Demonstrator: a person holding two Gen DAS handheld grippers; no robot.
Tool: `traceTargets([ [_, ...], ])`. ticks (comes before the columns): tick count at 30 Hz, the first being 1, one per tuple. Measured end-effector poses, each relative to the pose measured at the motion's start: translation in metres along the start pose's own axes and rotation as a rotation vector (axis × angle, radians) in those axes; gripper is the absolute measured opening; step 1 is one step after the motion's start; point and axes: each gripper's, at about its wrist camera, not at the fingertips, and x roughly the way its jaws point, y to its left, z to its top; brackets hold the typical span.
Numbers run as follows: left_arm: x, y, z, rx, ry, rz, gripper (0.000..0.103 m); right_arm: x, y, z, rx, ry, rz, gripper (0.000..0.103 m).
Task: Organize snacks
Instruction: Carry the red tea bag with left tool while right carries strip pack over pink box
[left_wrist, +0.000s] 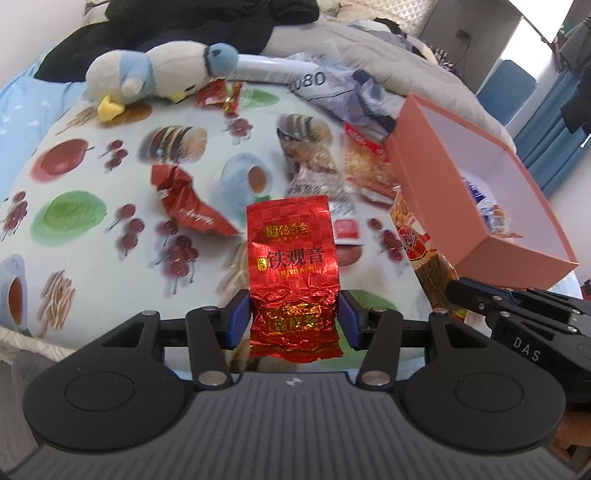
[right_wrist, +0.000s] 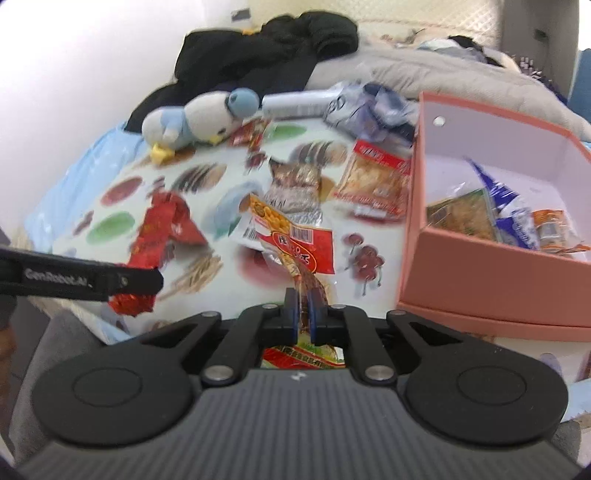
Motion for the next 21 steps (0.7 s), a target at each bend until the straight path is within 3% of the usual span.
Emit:
traceTargets([
  [12,-0.052,-0.052,0.019,0.065,-0.067,-0.083,0.056,-0.070,-0.015,0.010,0.140,-0.114,-0.002,0.009],
  [21,-0.071,-0.097,0.027,0.119,-0.095,-0.151,0.056,-0.127,-0.029,0.009,0.193,-0.215,-0.055,0.009],
])
